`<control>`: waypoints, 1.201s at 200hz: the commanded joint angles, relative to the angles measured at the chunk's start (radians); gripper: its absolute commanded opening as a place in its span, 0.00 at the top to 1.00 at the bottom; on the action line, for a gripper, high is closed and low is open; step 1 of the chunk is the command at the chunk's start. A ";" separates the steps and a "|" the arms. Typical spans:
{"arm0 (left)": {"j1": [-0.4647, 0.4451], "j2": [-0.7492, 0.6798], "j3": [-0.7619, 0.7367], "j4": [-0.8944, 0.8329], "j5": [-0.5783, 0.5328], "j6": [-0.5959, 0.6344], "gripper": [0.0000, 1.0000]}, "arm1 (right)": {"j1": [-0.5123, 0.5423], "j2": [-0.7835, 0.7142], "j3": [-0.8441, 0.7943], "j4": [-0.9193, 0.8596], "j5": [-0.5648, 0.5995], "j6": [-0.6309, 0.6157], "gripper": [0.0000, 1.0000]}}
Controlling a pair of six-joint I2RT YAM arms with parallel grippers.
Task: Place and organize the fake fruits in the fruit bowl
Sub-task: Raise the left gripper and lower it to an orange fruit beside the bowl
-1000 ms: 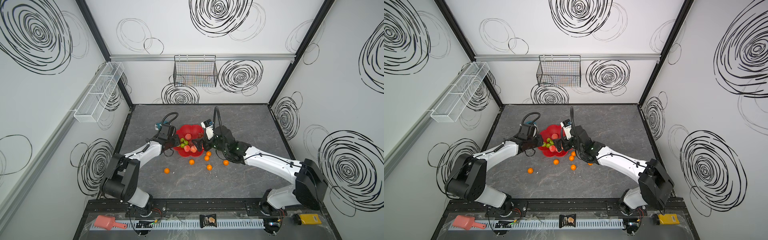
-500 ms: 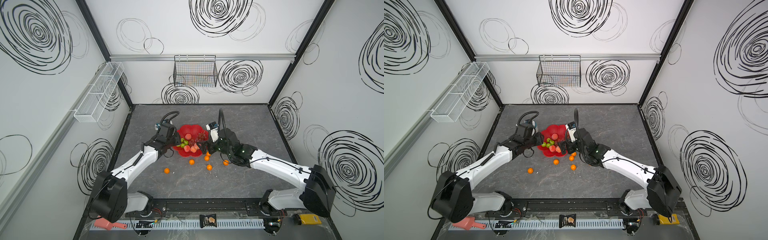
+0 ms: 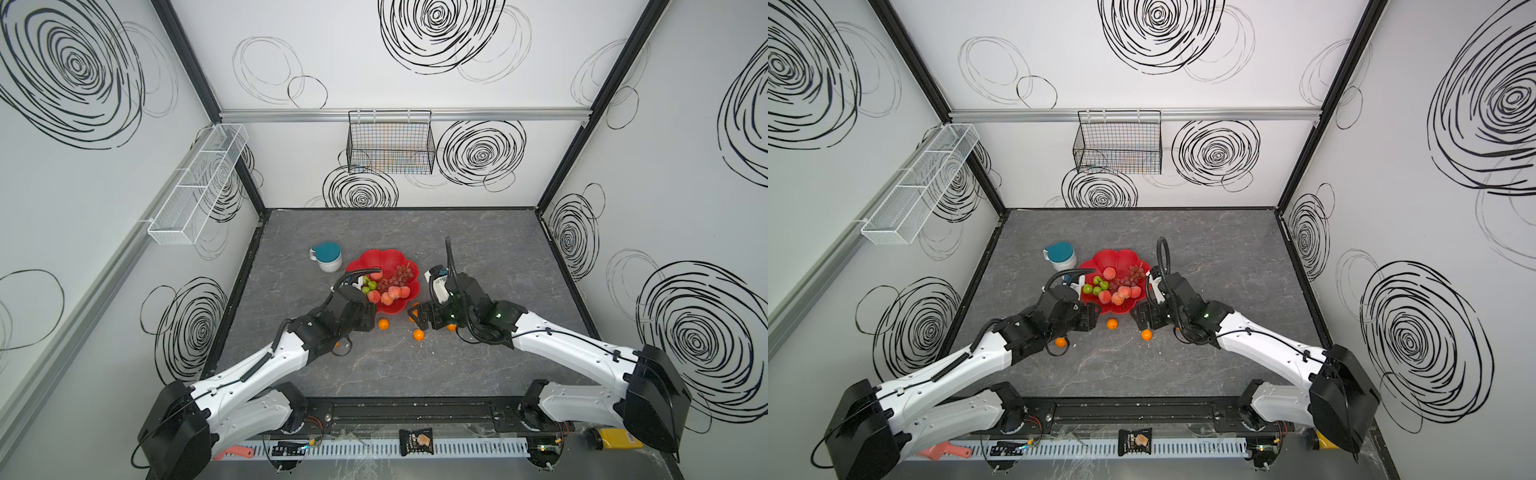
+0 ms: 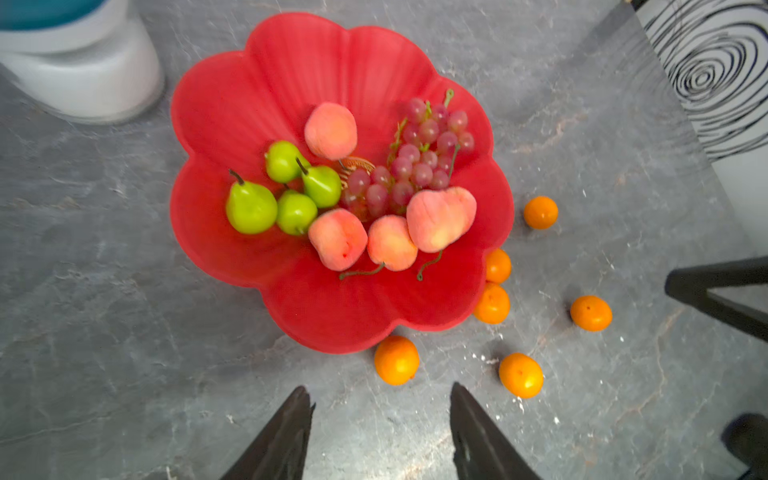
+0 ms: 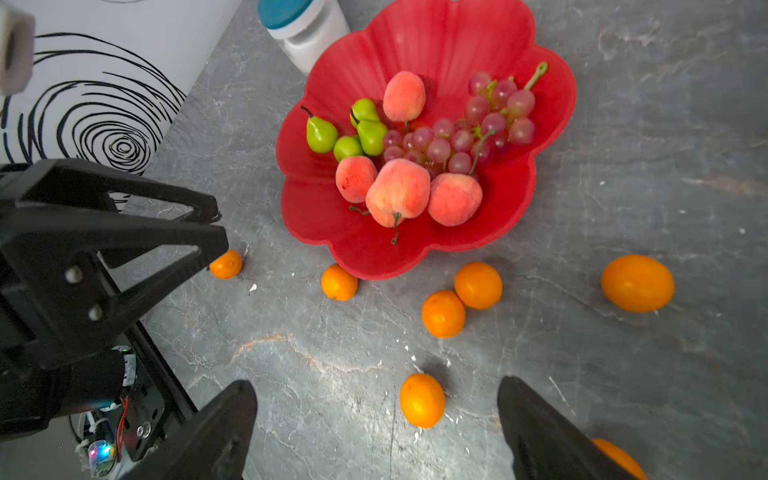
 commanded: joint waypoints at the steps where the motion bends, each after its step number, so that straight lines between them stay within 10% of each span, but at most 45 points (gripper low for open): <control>1: -0.066 0.016 -0.021 0.036 -0.065 -0.040 0.41 | -0.014 -0.044 -0.020 -0.034 -0.032 0.035 0.05; 71: -0.218 0.151 -0.056 0.154 -0.141 -0.105 0.36 | -0.040 -0.123 -0.044 -0.062 -0.014 0.034 0.06; 240: -0.129 0.419 0.025 0.226 -0.129 -0.058 0.38 | -0.067 -0.152 -0.064 -0.041 -0.037 0.024 0.05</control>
